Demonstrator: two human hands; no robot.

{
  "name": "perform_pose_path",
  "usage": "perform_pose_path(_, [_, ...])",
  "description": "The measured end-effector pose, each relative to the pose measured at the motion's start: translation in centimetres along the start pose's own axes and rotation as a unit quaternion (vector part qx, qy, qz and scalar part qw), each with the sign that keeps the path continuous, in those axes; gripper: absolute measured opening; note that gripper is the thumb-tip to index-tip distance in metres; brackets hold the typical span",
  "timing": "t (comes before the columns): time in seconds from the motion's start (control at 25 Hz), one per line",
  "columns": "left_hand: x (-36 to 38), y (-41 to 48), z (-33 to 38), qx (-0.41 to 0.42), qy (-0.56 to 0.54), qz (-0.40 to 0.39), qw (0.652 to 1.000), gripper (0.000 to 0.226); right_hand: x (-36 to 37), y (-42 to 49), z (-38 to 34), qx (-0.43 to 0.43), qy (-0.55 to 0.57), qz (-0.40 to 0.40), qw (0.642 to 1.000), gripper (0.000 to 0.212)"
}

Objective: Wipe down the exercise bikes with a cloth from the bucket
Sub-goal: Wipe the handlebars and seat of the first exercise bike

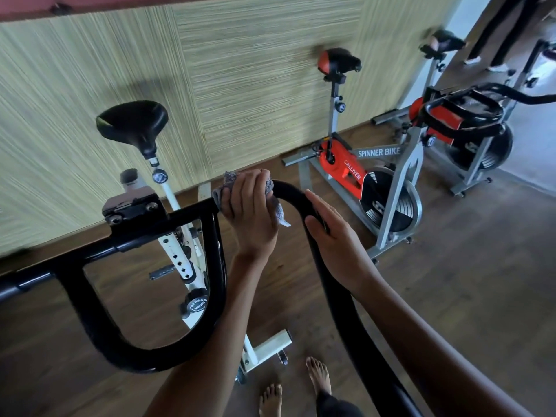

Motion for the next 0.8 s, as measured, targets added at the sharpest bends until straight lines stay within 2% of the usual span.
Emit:
perform_pose_path(0.08, [-0.4,0.1,0.1,-0.035,-0.053,0.015,0.998,0.042,-0.1,-0.1,0.0,-0.001,0.005,-0.004,1.000,0.048])
perform_pose_path(0.16, [-1.2,0.5,0.5,-0.060,-0.118,0.011,0.991,0.031,-0.2,-0.2,0.1,0.008,0.030,-0.003,1.000,0.047])
perform_pose_path(0.24, [-2.1,0.5,1.7,-0.056,-0.233,-0.020,0.971,0.026,-0.4,-0.6,0.4,0.034,0.099,0.006,0.994,0.045])
perform_pose_path(0.32, [-2.5,-0.4,3.2,-0.029,-0.337,-0.075,0.938,0.032,-0.9,-1.1,0.6,0.065,0.205,0.014,0.976,0.042])
perform_pose_path(0.4, [-2.1,-1.7,4.2,-0.039,-0.371,-0.156,0.915,0.053,-1.3,-2.0,0.9,0.092,0.283,0.018,0.954,0.041])
perform_pose_path(0.48, [-2.1,-2.2,4.7,-0.067,-0.393,-0.191,0.897,0.061,-1.7,-3.0,0.8,0.101,0.309,0.020,0.945,0.041])
perform_pose_path(0.8, [-5.4,-4.1,6.4,-0.082,-0.496,-0.197,0.841,0.050,-2.1,-5.8,0.3,0.089,0.301,0.043,0.949,0.038])
Point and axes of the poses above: each hand's wrist, its own y-axis towards the middle knuckle, its own x-axis out of the palm, z = x × y, the point moved 2 cm from there along y, towards the middle knuckle, and after that the axes turned 8 degrees about y, right-handed, at the moved point
